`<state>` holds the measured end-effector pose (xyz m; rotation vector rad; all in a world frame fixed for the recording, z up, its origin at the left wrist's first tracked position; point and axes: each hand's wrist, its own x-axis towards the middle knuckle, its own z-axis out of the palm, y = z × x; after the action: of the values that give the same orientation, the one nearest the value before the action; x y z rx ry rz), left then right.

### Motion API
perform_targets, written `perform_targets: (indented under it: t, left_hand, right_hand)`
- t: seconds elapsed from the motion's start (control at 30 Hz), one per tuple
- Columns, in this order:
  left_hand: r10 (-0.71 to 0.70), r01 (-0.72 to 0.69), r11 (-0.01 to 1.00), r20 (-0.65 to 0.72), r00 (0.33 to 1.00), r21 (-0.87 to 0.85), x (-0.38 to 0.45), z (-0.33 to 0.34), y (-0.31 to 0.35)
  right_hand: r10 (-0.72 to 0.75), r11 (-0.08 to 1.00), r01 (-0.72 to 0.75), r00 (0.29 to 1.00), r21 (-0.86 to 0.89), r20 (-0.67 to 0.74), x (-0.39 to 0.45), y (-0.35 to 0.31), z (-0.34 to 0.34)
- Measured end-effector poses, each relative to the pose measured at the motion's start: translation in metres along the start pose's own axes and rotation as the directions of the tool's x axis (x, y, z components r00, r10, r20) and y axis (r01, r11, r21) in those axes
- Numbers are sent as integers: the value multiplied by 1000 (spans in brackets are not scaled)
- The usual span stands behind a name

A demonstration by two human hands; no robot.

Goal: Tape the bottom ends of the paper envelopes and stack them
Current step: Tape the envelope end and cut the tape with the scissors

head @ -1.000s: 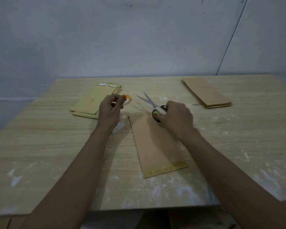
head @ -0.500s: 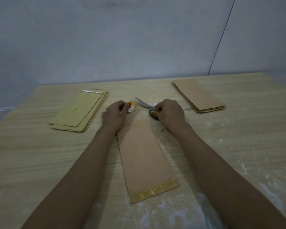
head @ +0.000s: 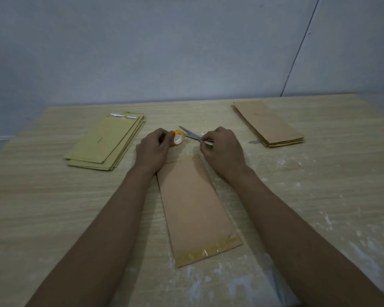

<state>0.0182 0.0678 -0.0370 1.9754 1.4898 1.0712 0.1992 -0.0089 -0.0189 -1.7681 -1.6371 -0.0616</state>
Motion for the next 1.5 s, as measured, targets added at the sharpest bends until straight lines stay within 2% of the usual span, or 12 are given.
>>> perform_targets:
  t: [1.27,1.33,1.43,1.5]
  left_hand:
    - [-45,45,988,8,999,-144,-13,-10,4]
    - [-17,21,997,51,999,-81,-19,-15,4]
    - [35,-52,987,111,993,154,-32,-21,10]
    - [37,-67,966,124,992,248,-40,-22,15]
  right_hand:
    - [-42,999,42,999,24,27,-7,4,1]
    - [-56,998,55,998,25,39,-8,4,2]
    - [-67,998,65,997,25,48,-8,3,4]
    - [-65,998,63,997,27,51,-8,3,5]
